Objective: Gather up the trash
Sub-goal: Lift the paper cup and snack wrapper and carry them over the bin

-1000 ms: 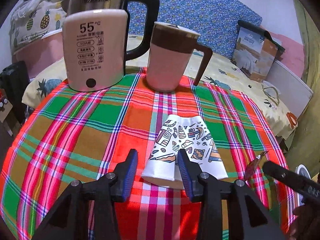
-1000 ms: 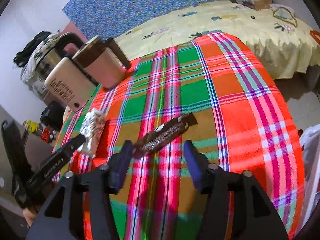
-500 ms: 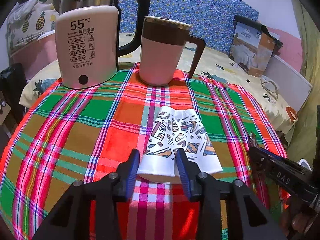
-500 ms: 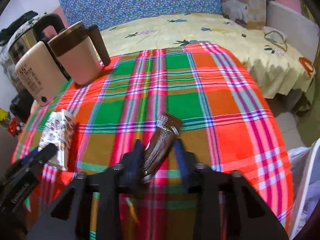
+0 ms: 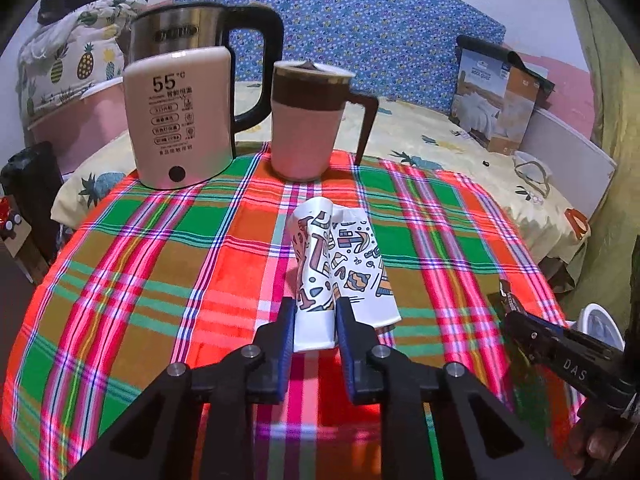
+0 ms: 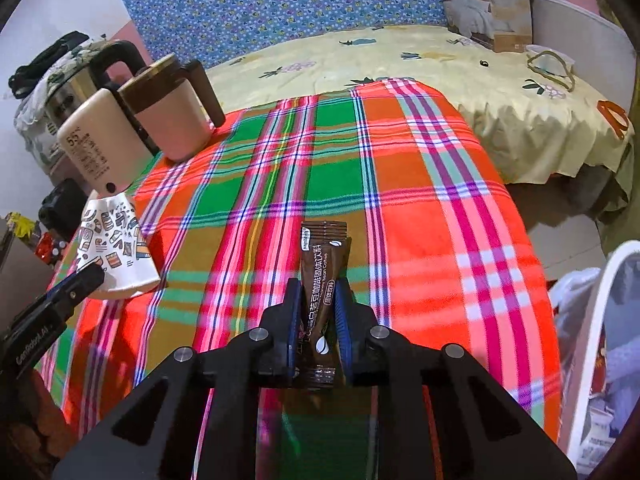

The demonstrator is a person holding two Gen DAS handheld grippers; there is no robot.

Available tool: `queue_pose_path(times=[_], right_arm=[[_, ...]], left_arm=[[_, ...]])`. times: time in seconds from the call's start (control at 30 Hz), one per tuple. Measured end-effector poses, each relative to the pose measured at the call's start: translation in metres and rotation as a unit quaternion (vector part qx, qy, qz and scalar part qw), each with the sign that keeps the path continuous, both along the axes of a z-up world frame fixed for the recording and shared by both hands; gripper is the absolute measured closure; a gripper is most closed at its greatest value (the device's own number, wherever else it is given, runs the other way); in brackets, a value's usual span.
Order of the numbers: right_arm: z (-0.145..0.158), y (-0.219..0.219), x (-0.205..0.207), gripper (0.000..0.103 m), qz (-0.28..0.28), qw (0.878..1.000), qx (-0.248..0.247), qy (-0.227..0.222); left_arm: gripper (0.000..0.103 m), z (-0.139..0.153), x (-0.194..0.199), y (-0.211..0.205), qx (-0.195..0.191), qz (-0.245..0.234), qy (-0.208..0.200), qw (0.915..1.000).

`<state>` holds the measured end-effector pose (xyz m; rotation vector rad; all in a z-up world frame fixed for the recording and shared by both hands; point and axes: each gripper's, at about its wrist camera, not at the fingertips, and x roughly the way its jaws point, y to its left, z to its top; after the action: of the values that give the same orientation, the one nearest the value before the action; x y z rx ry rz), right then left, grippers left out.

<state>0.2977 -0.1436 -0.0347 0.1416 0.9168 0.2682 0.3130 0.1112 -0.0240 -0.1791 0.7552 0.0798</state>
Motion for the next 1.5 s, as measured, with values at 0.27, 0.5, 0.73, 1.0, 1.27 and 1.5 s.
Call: queue_pose_path(times=[0.27,0.5,0.73,1.0,1.27,1.5], right_arm=[[0.011,-0.011,-0.025,0.084,0.013,1.000,0.010,-0.021],[0.017,-0.022,-0.053,0.084,0.024,0.999,0.021,-0.037],[0.025,-0.030,-0.084,0.084,0.036,0.997,0.019,-0.058],[0.031,-0.047,-0.117,0.084,0.037,0.996,0.015,-0.078],[0.032,-0.066,-0.142,0.084,0.027,0.996,0.010,-0.089],[0.033,-0.084,-0.152,0.084,0.005,0.995,0.004,-0.096]], left_arm=[[0.083,0.016,-0.040,-0.021,0.013,-0.015,-0.017,0.9997],[0.083,0.022,-0.079,-0.047,0.022,-0.030,-0.027,0.9989],[0.083,0.027,-0.117,-0.068,0.011,-0.047,-0.039,0.9981],[0.083,0.031,-0.154,-0.084,0.011,-0.049,-0.050,0.9975],[0.083,0.030,-0.187,-0.110,0.008,-0.079,-0.051,0.9955],[0.083,0.032,-0.198,-0.133,0.007,-0.109,-0.057,0.9924]])
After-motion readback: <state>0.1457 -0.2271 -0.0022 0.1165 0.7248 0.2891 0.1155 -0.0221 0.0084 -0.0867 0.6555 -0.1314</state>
